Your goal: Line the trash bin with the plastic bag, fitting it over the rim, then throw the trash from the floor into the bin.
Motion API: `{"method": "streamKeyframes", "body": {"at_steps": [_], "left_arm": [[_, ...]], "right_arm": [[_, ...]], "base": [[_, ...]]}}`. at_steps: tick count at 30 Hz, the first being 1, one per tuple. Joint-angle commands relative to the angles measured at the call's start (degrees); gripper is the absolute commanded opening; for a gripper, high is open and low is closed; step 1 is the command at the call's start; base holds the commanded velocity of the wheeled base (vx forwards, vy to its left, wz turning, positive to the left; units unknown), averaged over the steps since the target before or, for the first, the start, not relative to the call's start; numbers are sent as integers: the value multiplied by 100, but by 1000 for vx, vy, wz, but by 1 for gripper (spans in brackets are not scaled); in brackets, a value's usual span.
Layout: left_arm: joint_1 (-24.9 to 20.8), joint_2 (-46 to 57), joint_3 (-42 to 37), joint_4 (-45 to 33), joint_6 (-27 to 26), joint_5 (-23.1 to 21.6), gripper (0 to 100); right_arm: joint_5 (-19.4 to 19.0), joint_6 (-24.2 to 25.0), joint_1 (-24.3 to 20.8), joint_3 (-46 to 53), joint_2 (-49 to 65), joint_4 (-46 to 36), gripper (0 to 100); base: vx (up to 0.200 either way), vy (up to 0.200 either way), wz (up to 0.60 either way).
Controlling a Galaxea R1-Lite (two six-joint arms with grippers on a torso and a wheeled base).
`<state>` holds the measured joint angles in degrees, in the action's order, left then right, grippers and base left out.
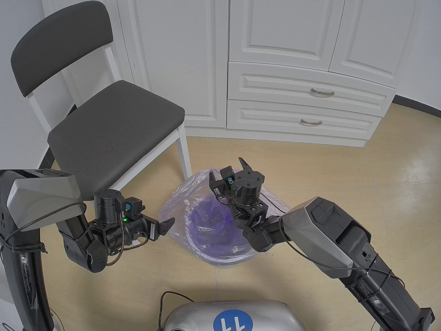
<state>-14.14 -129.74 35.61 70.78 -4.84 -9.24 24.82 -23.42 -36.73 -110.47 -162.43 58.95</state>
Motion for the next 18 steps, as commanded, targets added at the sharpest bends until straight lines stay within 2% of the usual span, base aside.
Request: {"method": "streamKeyframes", "body": {"at_steps": [1,2,5,14,18], "left_arm": [[-1,11,-10,6,1,1,100],[-1,11,-10,15,1,1,100],[-19,11,-10,15,1,1,100],[-150,46,-80,129,18,1,100],[-203,63,-72,129,36,19,100]], "right_arm": [[-109,4,-27,1590,932,-51,100],[-320,39,-18,2328,1380,-77,100],[-408,118,26,2952,1837,-68,100],[-636,312,43,4016,2822,-262,100],[-584,487,17,4420,3147,-279,100]], "base": [[0,0,0],[0,0,0],[0,0,0],[0,0,0],[0,0,0]]}}
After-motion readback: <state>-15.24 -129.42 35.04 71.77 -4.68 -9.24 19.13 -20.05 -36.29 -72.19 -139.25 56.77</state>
